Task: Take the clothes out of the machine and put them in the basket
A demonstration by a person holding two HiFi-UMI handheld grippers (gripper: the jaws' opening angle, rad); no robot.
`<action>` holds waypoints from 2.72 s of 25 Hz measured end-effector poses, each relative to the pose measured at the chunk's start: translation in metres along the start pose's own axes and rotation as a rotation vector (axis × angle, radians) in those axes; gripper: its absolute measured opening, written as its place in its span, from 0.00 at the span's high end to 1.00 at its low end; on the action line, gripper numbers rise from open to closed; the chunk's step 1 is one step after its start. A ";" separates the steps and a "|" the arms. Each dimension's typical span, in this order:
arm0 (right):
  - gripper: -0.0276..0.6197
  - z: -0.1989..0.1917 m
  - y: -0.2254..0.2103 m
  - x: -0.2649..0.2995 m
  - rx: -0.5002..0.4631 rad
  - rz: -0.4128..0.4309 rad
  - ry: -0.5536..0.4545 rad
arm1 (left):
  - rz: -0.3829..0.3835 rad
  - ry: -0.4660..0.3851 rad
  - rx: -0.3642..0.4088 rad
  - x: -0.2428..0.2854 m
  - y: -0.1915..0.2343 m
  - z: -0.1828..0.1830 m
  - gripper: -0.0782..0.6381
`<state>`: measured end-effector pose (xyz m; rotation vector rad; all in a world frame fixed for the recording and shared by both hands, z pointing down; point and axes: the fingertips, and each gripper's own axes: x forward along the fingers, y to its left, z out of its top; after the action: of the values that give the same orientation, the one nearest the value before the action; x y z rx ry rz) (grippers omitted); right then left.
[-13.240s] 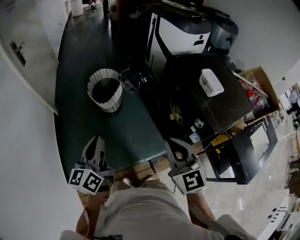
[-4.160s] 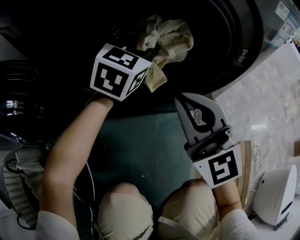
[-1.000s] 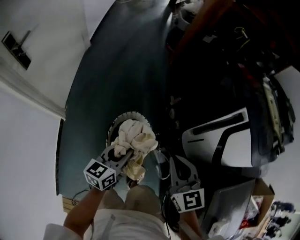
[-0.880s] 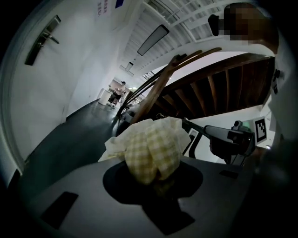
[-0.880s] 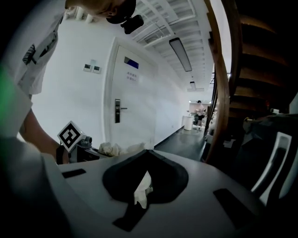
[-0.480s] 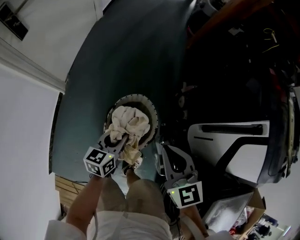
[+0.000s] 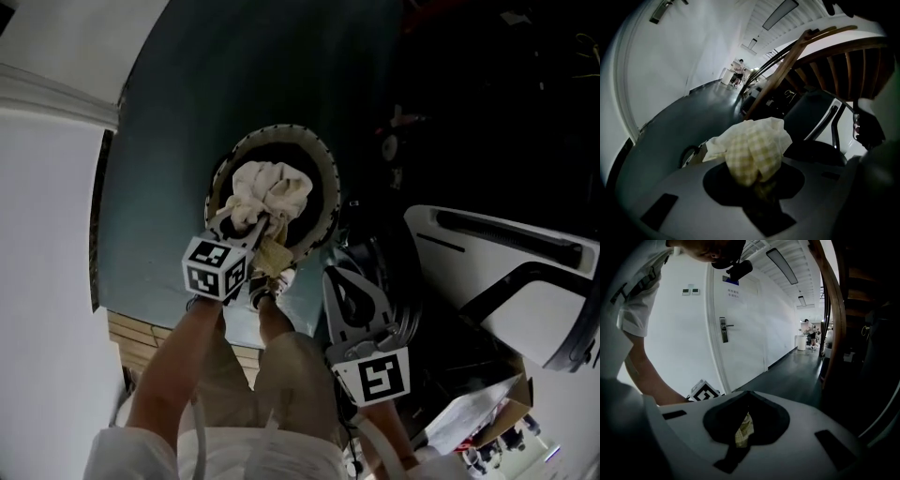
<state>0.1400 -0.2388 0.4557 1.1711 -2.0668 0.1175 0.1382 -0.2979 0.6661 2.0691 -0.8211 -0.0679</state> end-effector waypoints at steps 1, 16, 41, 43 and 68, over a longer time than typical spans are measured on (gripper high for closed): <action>0.94 -0.007 0.000 0.006 0.004 0.004 0.003 | 0.005 0.021 0.005 0.010 0.006 -0.008 0.72; 0.94 -0.099 -0.010 0.053 0.081 0.046 0.032 | 0.079 0.247 -0.041 0.130 0.063 -0.118 0.71; 0.94 -0.116 -0.008 0.045 0.103 0.052 0.035 | 0.205 0.354 -0.110 0.139 0.118 -0.172 0.31; 0.94 -0.103 0.000 0.044 0.098 0.057 0.026 | 0.183 0.337 -0.124 0.126 0.112 -0.163 0.31; 0.94 0.128 0.056 -0.044 -0.094 -0.014 -0.180 | 0.120 -0.151 0.000 -0.113 0.005 0.138 0.87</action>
<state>0.0390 -0.2285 0.3506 1.1753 -2.1936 -0.0938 0.0009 -0.3341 0.5585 2.0289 -1.0354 -0.1600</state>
